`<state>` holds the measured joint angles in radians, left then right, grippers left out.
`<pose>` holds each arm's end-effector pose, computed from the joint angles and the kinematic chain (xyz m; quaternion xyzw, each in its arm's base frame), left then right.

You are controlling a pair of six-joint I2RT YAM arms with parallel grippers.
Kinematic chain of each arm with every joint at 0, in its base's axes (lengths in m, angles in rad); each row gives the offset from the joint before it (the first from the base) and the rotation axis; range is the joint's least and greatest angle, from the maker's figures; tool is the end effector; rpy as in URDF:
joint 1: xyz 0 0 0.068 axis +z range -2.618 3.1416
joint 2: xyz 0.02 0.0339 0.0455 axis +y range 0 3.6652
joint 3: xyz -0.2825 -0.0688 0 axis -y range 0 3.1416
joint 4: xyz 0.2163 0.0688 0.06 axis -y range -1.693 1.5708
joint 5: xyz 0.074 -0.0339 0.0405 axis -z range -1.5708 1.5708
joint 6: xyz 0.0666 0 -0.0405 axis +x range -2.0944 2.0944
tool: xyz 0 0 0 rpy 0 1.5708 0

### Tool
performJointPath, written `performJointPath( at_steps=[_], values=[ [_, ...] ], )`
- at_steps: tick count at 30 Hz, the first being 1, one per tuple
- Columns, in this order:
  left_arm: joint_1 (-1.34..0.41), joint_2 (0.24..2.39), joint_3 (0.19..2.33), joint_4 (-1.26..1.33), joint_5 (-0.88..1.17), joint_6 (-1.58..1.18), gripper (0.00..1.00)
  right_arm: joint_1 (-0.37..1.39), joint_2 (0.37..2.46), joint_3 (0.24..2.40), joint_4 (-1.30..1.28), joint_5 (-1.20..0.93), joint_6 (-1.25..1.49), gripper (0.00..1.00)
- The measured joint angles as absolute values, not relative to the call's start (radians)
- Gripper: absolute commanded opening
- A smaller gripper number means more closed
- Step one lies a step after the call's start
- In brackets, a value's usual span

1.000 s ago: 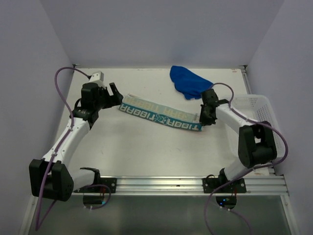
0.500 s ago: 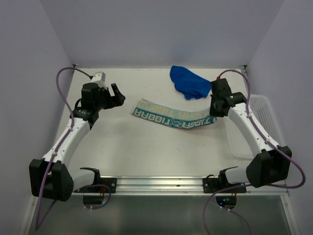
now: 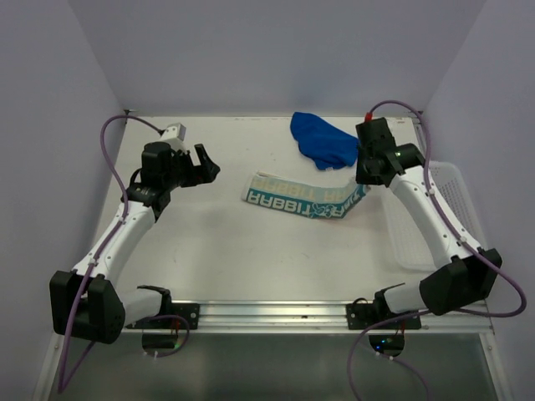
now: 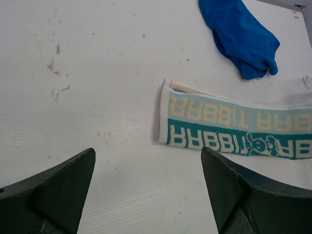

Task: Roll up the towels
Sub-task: Fold the towel

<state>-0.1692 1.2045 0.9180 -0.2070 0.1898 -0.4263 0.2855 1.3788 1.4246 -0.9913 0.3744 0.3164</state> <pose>0.2601 -0.0572 0.3077 -0.0613 0.8537 -0.2276 0.4643 0.2554 0.0496 0.3504 0.0717 0.9339 -0.0795 0.3411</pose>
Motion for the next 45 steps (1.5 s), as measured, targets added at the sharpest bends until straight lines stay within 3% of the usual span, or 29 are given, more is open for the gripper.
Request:
performJointPath(
  at_steps=[8,27,45],
  values=[
    [-0.171,1.205,0.918,-0.208,0.193,-0.424,0.93,0.444,1.568,1.538,-0.967,0.316,0.375,0.0],
    [-0.171,1.205,0.918,-0.208,0.206,-0.422,0.94,0.632,1.913,1.848,-0.937,0.261,0.467,0.0],
    [-0.171,1.211,0.918,-0.207,0.236,-0.422,0.94,0.685,2.111,2.045,-0.951,0.24,0.535,0.0]
  ],
)
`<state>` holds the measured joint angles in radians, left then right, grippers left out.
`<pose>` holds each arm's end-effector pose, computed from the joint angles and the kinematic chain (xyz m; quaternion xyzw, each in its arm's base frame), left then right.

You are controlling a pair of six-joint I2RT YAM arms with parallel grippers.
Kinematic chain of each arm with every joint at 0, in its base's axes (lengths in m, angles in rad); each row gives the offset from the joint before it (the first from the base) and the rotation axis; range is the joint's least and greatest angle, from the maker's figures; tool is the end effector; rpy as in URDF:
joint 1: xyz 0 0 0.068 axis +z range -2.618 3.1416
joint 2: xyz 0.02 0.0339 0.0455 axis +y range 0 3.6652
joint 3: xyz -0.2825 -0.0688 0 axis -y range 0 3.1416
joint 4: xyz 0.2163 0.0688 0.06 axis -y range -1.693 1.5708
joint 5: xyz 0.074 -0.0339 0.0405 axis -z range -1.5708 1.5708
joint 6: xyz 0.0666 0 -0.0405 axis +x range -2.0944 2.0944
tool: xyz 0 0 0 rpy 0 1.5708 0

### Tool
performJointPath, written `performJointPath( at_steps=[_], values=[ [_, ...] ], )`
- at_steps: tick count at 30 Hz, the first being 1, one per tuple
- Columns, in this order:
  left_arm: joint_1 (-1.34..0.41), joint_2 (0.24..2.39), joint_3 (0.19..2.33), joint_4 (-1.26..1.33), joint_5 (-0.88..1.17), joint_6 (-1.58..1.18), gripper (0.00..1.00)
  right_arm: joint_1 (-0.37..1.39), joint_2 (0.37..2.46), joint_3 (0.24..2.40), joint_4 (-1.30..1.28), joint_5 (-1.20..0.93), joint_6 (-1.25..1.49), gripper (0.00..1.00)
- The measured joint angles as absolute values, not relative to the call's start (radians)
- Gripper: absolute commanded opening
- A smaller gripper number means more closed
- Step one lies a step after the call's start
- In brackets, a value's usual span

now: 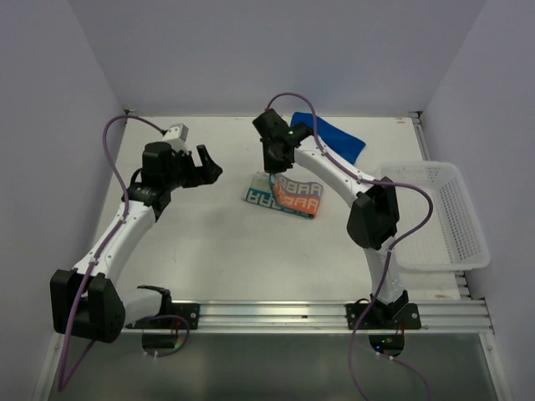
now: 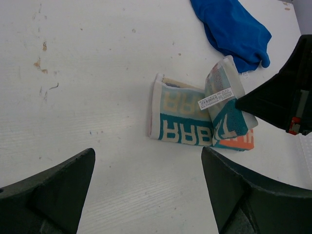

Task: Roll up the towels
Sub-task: Fold the towel

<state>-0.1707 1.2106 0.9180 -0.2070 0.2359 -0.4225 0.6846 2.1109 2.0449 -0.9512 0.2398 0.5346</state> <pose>0.2601 -0.0606 0.3065 -0.0477 0.8548 -0.2449 0.4551 0.3648 0.2774 0.2834 -0.0390 0.9548 0.0610 0.2883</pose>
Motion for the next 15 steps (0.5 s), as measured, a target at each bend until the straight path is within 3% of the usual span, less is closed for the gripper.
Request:
performJointPath(
  at_steps=[6,7,8,11,15],
  values=[
    [-0.171,1.211,0.918,-0.207,0.236,-0.423,0.95,0.685,2.164,2.073,-0.944,0.215,0.553,0.02],
    [-0.171,1.211,0.918,-0.207,0.236,-0.423,0.95,0.685,2.172,2.073,-0.942,0.21,0.558,0.06],
    [-0.171,1.211,0.918,-0.207,0.236,-0.422,0.95,0.685,2.18,2.073,-0.939,0.202,0.562,0.19],
    [-0.171,1.211,0.918,-0.207,0.236,-0.423,0.96,0.685,2.202,2.08,-0.926,0.172,0.579,0.42],
    [-0.171,1.211,0.918,-0.207,0.236,-0.422,0.97,0.685,2.24,2.119,-0.92,0.144,0.595,0.5]
  ],
)
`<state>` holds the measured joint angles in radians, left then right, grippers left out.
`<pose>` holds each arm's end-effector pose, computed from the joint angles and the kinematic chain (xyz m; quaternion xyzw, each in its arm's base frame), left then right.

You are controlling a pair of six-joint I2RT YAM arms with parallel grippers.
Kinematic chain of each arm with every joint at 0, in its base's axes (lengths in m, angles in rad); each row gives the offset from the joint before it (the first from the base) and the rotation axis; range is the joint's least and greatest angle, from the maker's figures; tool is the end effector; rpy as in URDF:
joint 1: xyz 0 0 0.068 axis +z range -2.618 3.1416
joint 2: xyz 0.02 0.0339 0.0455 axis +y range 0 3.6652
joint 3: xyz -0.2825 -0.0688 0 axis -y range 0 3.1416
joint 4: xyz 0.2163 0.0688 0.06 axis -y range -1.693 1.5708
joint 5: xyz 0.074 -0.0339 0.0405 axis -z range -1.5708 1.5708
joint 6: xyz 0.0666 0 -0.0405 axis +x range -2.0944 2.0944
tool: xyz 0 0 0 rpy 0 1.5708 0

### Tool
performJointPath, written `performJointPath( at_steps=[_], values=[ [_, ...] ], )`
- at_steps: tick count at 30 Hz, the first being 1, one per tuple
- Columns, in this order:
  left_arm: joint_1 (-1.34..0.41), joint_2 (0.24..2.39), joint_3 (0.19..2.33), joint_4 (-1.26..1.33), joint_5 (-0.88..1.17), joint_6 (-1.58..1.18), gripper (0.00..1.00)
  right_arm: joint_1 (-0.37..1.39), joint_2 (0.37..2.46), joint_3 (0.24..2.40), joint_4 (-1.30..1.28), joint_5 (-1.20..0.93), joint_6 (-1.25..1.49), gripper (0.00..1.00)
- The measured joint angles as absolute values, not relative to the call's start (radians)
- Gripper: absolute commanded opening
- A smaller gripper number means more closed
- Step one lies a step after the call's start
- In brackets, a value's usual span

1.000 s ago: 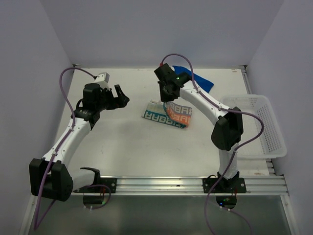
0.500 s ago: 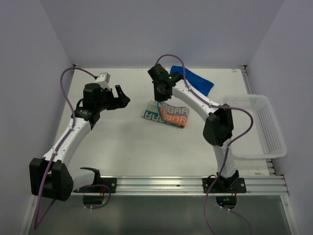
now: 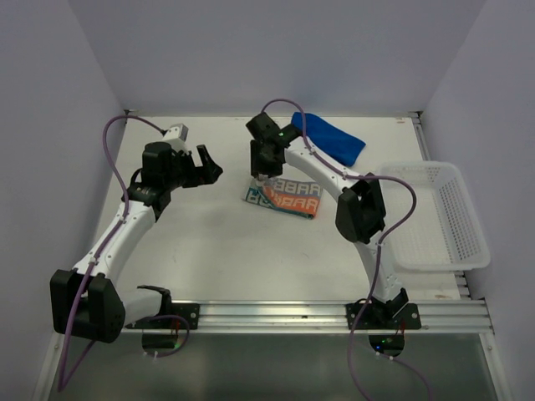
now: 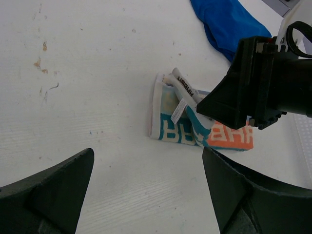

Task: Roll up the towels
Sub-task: Fold the towel

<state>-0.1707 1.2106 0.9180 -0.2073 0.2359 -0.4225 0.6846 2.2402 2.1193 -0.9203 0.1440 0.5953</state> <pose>0.2601 -0.0606 0.3064 -0.0477 0.8548 -0.2449 0.4550 0.3840 0.3011 0.2478 -0.0242 0.9625 0.1002 0.2508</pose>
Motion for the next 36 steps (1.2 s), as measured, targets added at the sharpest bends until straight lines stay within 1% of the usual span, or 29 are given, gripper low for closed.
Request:
performJointPath(
  at_steps=[5,9,12,14,17,18,19,20,24,25,26,27,28,30,31,32,33,34,35,36],
  values=[
    [-0.171,1.211,0.918,-0.207,0.236,-0.422,0.97,0.684,2.252,2.167,-0.917,0.135,0.601,0.53],
    [-0.171,1.211,0.918,-0.207,0.236,-0.422,0.98,0.675,2.236,2.136,-0.879,0.105,0.609,0.55],
    [-0.171,1.212,0.918,-0.207,0.236,-0.422,0.98,0.66,2.187,2.05,-0.848,0.079,0.615,0.55],
    [-0.171,1.214,0.918,-0.207,0.236,-0.422,0.98,0.646,2.135,1.971,-0.833,0.068,0.62,0.52],
    [-0.171,1.226,0.918,-0.205,0.236,-0.423,0.96,0.609,1.991,1.773,-0.779,0.056,0.637,0.47],
    [-0.171,1.233,0.918,-0.205,0.237,-0.423,0.9,0.591,1.935,1.695,-0.745,0.048,0.646,0.47],
    [-0.171,1.241,0.918,-0.203,0.239,-0.423,0.88,0.574,1.888,1.639,-0.733,0.041,0.653,0.46],
    [-0.171,1.25,0.918,-0.199,0.241,-0.424,0.84,0.55,1.837,1.575,-0.721,0.034,0.661,0.46],
    [-0.178,1.303,0.937,-0.196,0.25,-0.429,0.77,0.448,1.662,1.354,-0.656,0.034,0.666,0.46],
    [-0.185,1.32,0.949,-0.196,0.249,-0.43,0.75,0.43,1.637,1.317,-0.652,0.034,0.666,0.45],
    [-0.197,1.337,0.965,-0.197,0.242,-0.432,0.71,0.418,1.618,1.283,-0.641,0.033,0.665,0.39],
    [-0.216,1.355,0.983,-0.196,0.236,-0.436,0.68,0.412,1.604,1.25,-0.627,0.033,0.663,0.25],
    [-0.238,1.372,1.004,-0.193,0.229,-0.439,0.65,0.411,1.596,1.226,-0.619,0.032,0.662,0.21],
    [-0.294,1.415,1.05,-0.18,0.216,-0.451,0.55,0.406,1.593,1.179,-0.595,0.027,0.664,0.17],
    [-0.323,1.443,1.074,-0.162,0.211,-0.456,0.5,0.405,1.595,1.161,-0.588,0.021,0.663,0.17],
    [-0.349,1.475,1.097,-0.141,0.208,-0.463,0.43,0.403,1.598,1.151,-0.585,0.011,0.663,0.17],
    [-0.368,1.503,1.114,-0.128,0.208,-0.466,0.4,0.401,1.604,1.149,-0.585,0.006,0.663,0.18],
    [-0.39,1.543,1.138,-0.118,0.209,-0.472,0.36,0.399,1.61,1.149,-0.576,0.004,0.662,0.23],
    [-0.406,1.585,1.159,-0.107,0.212,-0.479,0.29,0.398,1.613,1.15,-0.568,0.002,0.662,0.28],
    [-0.418,1.624,1.172,-0.091,0.214,-0.486,0.25,0.397,1.618,1.15,-0.559,0.0,0.662,0.31]
  ],
)
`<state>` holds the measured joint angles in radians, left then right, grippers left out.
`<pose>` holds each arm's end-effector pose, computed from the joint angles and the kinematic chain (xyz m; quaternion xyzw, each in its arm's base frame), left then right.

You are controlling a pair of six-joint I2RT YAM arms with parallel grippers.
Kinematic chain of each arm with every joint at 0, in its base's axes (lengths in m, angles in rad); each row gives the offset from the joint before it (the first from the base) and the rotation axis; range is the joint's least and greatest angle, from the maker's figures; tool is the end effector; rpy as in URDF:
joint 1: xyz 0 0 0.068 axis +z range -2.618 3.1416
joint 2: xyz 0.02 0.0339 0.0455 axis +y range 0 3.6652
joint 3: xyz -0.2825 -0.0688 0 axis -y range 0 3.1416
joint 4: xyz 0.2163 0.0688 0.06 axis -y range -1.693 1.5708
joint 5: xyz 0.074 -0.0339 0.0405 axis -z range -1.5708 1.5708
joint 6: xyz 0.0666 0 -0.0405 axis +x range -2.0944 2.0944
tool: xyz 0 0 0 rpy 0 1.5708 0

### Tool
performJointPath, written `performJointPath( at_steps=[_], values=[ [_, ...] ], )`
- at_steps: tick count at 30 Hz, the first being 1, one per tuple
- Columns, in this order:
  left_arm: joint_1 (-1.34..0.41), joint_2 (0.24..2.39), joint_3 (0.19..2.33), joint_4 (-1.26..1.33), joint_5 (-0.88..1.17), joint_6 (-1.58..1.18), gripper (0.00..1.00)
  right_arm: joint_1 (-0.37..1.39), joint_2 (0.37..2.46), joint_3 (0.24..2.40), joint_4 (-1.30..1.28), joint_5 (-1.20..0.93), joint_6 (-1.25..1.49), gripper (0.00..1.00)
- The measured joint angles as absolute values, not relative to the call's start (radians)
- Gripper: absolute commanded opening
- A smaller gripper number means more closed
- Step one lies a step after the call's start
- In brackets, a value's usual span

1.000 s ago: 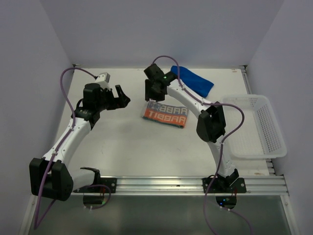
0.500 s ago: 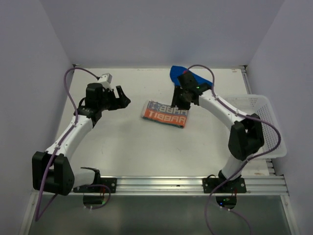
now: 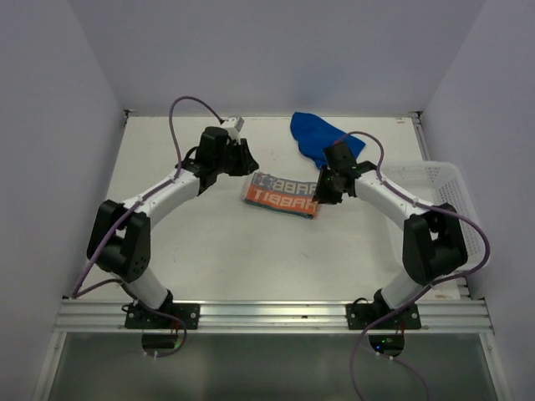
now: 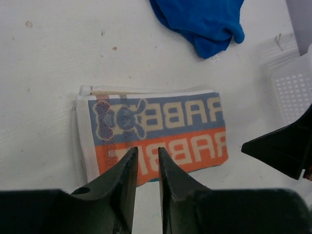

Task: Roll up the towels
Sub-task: Fold the towel

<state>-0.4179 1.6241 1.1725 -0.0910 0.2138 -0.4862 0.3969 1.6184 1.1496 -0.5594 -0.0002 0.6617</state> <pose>0.3370 -0.1651 0.2834 0.0229 0.8671 -0.2971 0.3992 0.3008 0.1261 0.2311 0.1272 0.9550 0.1354 0.2313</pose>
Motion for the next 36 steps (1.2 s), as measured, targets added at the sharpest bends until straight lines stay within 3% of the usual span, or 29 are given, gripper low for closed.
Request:
performJointPath(
  at_steps=[2,7,20,36],
  values=[
    [-0.429,1.69,1.179,-0.071,0.217,-0.493,0.1,0.397,1.63,1.15,-0.549,-0.003,0.658,0.32],
    [-0.435,1.82,1.18,-0.057,0.229,-0.503,0.0,0.397,1.664,1.15,-0.508,-0.022,0.655,0.21],
    [-0.448,1.901,1.152,0.019,0.226,-0.526,0.0,0.397,1.8,1.152,-0.444,-0.045,0.655,0.18],
    [-0.455,1.888,1.026,0.088,0.143,-0.611,0.0,0.398,1.823,1.142,-0.422,-0.045,0.603,0.19]
  ],
)
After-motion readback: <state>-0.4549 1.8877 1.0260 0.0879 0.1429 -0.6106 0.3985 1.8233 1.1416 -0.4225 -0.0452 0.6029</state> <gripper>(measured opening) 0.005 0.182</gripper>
